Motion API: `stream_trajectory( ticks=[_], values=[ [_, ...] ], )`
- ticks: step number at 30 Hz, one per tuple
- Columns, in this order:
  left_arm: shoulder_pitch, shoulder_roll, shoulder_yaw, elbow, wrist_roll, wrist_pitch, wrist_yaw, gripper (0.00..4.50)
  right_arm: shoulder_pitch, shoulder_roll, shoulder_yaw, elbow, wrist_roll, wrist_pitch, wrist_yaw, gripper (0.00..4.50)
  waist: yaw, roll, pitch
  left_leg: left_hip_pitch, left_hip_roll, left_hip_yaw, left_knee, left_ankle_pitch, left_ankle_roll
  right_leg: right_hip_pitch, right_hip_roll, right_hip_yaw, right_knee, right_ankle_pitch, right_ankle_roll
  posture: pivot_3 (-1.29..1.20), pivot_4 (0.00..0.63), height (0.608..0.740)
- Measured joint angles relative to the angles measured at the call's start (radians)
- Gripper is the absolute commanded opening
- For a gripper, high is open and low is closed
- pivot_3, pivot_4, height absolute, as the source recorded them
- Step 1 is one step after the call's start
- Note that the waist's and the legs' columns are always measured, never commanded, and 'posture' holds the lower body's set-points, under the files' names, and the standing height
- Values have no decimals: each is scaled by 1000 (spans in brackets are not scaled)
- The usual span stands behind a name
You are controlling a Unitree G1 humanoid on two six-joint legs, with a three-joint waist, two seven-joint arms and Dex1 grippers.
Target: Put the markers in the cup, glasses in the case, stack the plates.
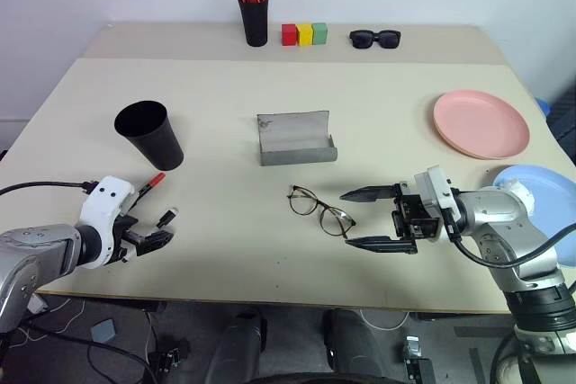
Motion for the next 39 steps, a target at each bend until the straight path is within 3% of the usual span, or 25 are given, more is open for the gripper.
stream_trajectory(
  ticks=[8, 11, 18, 19, 27, 32, 39],
  values=[
    [-36, 46, -66, -1, 36, 19, -35, 4500, 4, 1, 2, -36, 0, 8, -28, 3596, 2, 0, 0, 0, 0, 0, 0, 0, 0, 0, 0, 0, 0, 0, 0, 0, 150, 740],
    [-74, 65, -97, -2, 46, 69, -33, 3678, 4, 1, 8, -38, 1, 11, -35, 3649, 0, 0, 0, 0, 0, 0, 0, 0, 0, 0, 0, 1, 0, 0, 0, 0, 150, 740],
    [-124, 80, -129, -6, 53, 155, -34, 244, 3, 1, 9, -40, 1, 15, -45, 3649, -2, 2, -1, 1, 0, 1, 0, 0, 0, 0, 0, 1, 1, 0, 0, 0, 150, 740],
    [-127, 79, -129, -8, 54, 158, -33, 32, 3, 1, 9, -41, 2, 15, -46, 3649, -2, 2, -1, 1, 0, 1, 0, 0, 0, 0, 0, 1, 1, 0, 0, 0, 150, 740],
    [-42, 24, -157, -222, 53, 67, -51, 32, 3, 2, 9, -45, 2, 16, -58, 3649, 6, 1, -1, 0, 0, 2, 1, 0, 0, 0, -1, 2, 0, 0, 0, 0, 150, 740],
    [-34, -46, -188, -297, 179, -172, 17, 32, -22, 68, 8, -34, 9, 27, -132, 3649, 1, 0, -1, 0, 0, 2, 1, 1, -1, 0, -1, 2, 1, 1, -1, 0, 150, 740],
    [-127, -271, -157, -166, 373, -438, 226, 32, -114, 183, 10, 57, -1, 2, -210, 3649, 3, -1, -1, 0, -1, 2, 1, 1, -2, 0, 0, 2, 0, 3, 2, 0, 150, 740]
  ],
)
